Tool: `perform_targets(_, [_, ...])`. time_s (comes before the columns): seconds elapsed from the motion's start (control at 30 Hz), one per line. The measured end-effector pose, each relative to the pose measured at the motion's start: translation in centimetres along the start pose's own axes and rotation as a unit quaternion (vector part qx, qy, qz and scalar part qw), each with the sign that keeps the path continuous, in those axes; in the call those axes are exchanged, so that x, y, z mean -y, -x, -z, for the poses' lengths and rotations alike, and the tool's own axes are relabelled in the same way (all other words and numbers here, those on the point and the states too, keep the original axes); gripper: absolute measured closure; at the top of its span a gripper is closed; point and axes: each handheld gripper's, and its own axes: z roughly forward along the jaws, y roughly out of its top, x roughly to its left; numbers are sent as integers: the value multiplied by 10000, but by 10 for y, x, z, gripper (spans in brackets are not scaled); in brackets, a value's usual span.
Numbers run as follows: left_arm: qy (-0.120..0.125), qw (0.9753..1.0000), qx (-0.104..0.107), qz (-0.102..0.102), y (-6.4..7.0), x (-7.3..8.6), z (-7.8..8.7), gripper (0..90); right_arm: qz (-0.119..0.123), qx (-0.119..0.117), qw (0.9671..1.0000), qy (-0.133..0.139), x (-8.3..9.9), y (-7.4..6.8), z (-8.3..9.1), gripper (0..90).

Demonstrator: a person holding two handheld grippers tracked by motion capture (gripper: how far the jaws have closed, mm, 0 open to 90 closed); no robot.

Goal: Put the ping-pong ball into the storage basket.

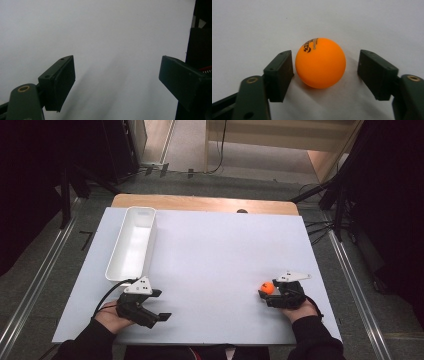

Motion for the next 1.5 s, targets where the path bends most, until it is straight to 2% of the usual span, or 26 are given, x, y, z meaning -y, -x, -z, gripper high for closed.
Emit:
perform_targets(0.1, [-10, 10000, -5, 4, 0, 0, 0, 139, 2, -6, 10000, -7, 0, 0, 1, 326])
perform_targets(0.17, [-3, 10000, -5, 6, 0, 0, 0, 139, 19, -2, 10000, -9, 0, -1, 2, 398])
perform_targets(0.3, [-9, 10000, -6, -7, 0, 0, 0, 140, 77, -23, 10000, 0, 0, -2, 2, 477])
perform_targets(0.73, [0, 10000, -6, -10, 1, 0, 0, 140, 110, -120, 9999, 22, -1, -2, 2, 484])
perform_targets(0.9, [-9, 10000, -6, -12, 0, 0, 0, 140, 26, -146, 9999, 88, -2, -2, 5, 484])
perform_targets(1.03, [-8, 10000, -1, -11, 1, 0, 0, 140, 18, -180, 9996, 228, -4, -1, 7, 484])
perform_targets(1.07, [3, 10000, -1, -13, 1, 0, 0, 139, -58, -215, 9992, 328, -5, -1, 10, 484])
perform_targets(1.17, [-13, 10000, -4, -14, 0, 0, 0, 139, -127, -259, 9989, 371, -6, -1, 13, 484])
perform_targets(1.3, [1, 10000, -3, -15, 1, 0, 0, 140, -84, -278, 9985, 469, -7, -2, 16, 484])
perform_targets(1.4, [-33, 10000, 1, -29, 1, 0, 0, 140, -57, -295, 9973, 672, -8, -2, 21, 484])
perform_targets(1.5, [-23, 10000, 3, -39, 0, 0, -1, 140, -125, -326, 9968, 724, -9, -3, 23, 484])
